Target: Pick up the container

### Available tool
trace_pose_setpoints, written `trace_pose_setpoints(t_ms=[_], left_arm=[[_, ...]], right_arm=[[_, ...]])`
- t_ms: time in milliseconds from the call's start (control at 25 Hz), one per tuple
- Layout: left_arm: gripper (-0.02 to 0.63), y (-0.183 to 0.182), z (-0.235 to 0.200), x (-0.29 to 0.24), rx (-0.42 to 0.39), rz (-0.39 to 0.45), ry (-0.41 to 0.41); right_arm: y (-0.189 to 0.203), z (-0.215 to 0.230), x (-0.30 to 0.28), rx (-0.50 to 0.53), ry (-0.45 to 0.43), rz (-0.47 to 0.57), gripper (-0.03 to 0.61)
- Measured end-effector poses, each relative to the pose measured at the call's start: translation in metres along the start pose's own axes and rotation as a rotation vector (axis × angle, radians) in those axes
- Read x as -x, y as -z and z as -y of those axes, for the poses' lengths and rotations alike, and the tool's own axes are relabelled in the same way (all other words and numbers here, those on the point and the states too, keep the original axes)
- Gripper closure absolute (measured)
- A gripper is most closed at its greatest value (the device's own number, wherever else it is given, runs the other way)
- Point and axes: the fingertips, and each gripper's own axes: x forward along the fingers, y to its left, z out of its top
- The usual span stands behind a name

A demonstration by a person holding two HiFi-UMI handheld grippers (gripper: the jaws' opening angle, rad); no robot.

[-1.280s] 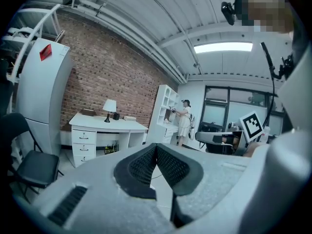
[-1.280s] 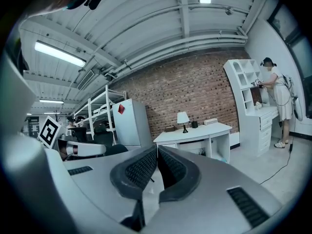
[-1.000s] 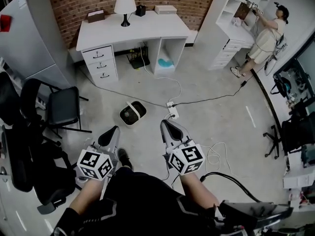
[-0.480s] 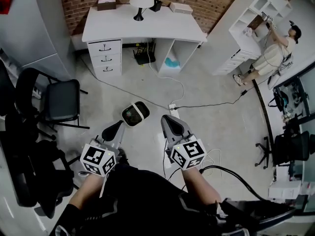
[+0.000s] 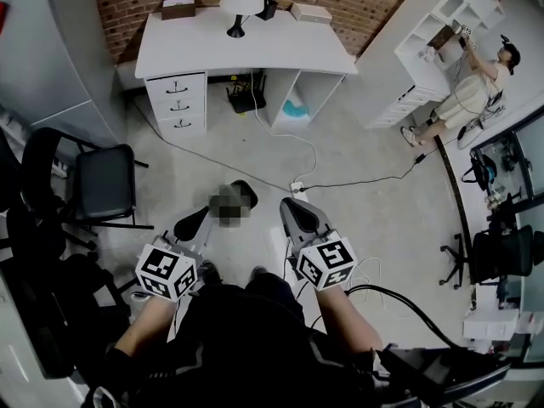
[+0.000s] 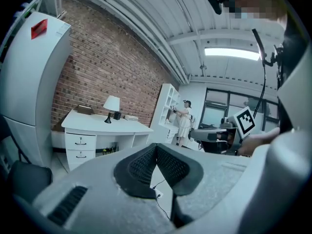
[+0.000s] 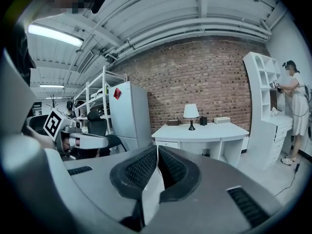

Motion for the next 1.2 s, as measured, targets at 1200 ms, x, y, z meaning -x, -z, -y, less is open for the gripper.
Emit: trace_pose_setpoints(t_ms=[1200], left_arm=[[0.603, -0.02, 0.015, -0.148, -0.023, -0.048, -0.244]], right_arm=[[-0.01, 0.145, -0.055, -0.021, -0.287, 0.023, 0.568]])
